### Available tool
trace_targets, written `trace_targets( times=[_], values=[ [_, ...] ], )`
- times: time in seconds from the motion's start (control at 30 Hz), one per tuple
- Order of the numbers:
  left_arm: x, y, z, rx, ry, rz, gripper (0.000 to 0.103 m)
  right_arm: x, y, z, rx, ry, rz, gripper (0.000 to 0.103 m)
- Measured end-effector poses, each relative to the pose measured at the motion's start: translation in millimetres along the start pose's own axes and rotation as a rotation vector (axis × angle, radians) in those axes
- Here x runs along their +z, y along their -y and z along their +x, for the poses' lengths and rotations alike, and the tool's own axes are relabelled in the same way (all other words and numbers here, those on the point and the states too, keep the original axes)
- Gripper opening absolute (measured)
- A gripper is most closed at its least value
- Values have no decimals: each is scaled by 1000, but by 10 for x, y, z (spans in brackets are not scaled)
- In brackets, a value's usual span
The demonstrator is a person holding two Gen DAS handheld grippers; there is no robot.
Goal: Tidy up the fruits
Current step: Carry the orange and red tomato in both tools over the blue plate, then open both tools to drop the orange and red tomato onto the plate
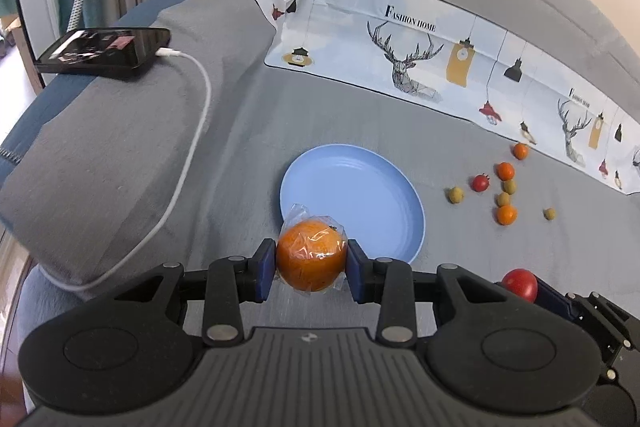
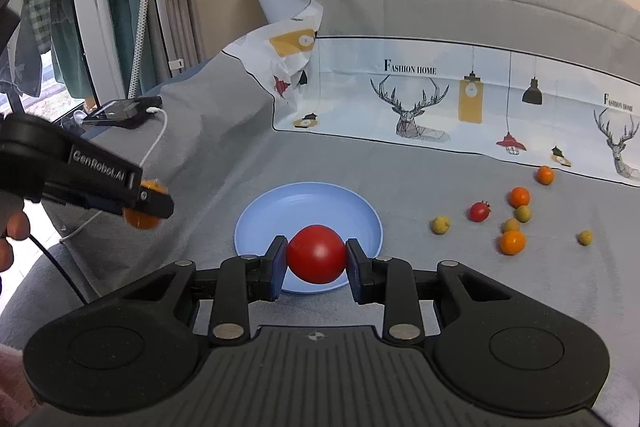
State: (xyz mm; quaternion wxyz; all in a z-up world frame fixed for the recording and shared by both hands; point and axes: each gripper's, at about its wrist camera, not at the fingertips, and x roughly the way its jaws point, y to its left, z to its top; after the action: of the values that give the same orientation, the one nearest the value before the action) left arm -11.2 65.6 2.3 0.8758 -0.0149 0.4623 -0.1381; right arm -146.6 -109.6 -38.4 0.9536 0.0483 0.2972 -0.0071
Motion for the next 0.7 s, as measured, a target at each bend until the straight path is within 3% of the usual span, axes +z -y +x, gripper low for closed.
trace_targets(
  times=[0.33,0.7],
  values=[
    [224,160,680,8,-85,35,41,42,56,611,-11,-54,-11,33],
    [371,223,1500,17,-189,90,41,37,111,1459,-2,-172,-31,33]
  ],
)
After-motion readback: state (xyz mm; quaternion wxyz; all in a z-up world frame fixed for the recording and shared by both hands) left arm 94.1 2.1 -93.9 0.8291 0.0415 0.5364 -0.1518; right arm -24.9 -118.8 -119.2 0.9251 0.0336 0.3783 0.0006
